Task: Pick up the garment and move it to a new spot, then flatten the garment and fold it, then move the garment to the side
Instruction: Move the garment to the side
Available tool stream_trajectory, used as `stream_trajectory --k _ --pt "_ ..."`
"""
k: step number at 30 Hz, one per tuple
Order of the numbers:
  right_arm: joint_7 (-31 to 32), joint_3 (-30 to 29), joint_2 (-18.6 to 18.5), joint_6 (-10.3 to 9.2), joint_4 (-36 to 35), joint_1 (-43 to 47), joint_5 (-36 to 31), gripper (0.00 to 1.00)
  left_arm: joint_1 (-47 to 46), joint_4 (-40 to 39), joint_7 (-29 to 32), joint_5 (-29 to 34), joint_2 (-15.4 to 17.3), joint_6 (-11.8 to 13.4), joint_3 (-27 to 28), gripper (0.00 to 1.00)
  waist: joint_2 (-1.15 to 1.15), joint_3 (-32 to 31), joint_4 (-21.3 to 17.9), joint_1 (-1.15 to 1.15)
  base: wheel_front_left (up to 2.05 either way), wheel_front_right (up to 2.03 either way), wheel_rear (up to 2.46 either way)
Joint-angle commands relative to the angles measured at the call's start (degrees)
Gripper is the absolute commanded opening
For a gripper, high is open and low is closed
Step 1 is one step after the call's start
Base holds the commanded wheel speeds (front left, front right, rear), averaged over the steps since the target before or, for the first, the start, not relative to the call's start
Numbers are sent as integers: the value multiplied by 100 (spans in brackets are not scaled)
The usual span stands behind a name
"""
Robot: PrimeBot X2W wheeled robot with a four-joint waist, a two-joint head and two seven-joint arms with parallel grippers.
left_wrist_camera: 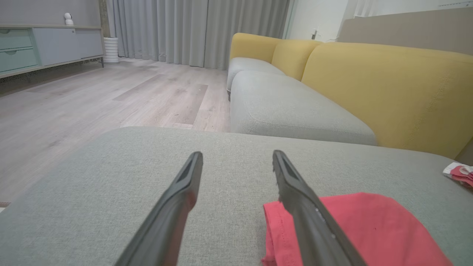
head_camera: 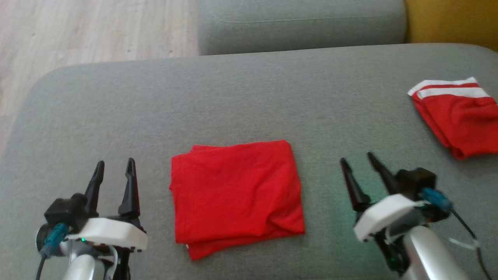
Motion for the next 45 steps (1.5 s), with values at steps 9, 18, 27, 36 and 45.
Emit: stream_trajectory --k 9,18,27,36,45 --pt "855 359 296 -4 870 -1048 650 100 -460 -10 -70 150 -126 -182 274 100 0 125 682 0 0 0 0" --pt "1838 88 411 -4 2179 -1465 806 100 -559 93 -70 236 -219 -275 378 100 0 288 1137 0 0 0 0" --pt "2891 691 428 -4 2417 -1346 2080 87 -593 206 -70 300 -283 -336 454 100 0 300 1231 0 0 0 0" --pt "2157 848 429 -4 2432 -1659 2221 0 -567 244 -70 370 -331 -375 523 100 0 195 1070 0 0 0 0" --pt "1589 599 130 -4 2308 -2190 1881 0 -575 95 -70 421 -367 -487 433 100 0 104 355 0 0 0 0"
